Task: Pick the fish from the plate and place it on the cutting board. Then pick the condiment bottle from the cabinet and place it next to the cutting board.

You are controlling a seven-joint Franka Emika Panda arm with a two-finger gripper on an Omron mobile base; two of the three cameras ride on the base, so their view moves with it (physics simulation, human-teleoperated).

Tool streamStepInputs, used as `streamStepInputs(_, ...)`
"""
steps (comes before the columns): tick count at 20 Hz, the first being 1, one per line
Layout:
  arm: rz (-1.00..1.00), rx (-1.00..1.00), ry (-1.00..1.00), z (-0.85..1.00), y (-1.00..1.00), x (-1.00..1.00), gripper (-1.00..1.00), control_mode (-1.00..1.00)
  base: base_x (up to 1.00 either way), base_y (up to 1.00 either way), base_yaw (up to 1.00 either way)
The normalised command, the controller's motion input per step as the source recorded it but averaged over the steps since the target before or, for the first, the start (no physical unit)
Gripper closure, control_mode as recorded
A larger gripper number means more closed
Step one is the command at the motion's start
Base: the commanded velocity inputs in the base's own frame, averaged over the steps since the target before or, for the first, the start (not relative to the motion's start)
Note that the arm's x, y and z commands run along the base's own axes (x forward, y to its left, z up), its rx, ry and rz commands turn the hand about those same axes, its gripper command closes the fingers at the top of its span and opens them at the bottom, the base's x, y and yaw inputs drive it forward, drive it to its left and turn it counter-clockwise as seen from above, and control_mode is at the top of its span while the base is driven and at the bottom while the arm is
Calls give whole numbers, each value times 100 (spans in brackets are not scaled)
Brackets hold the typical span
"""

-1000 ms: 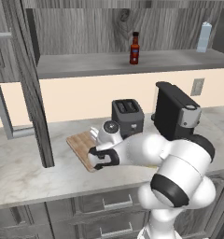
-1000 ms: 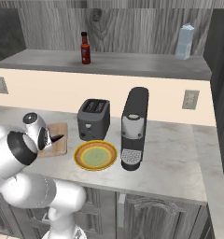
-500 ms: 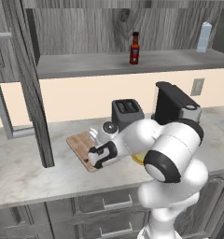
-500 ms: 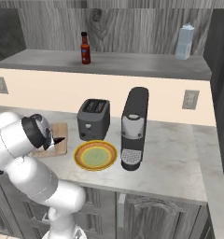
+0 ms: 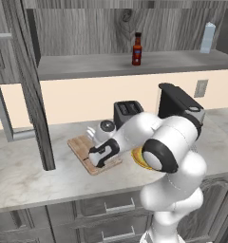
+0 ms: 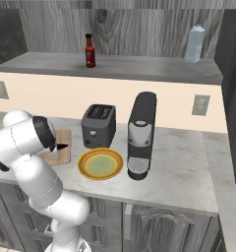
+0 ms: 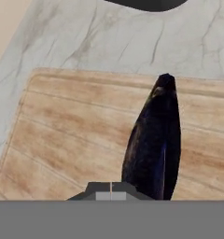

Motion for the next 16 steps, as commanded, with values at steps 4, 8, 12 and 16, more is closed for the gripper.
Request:
streamStepInputs(4,0,0,0,-20,24,1,-100,-100,0,0,0)
streamStepInputs(8,0,0,0,-2,3,0,-100,-100,0,0,0)
streamStepInputs(12,0,0,-1,4,0,0,-100,-100,0,0,0)
streamStepInputs(16,0,0,-7,20,-11,-1,-100,-100,0,0,0)
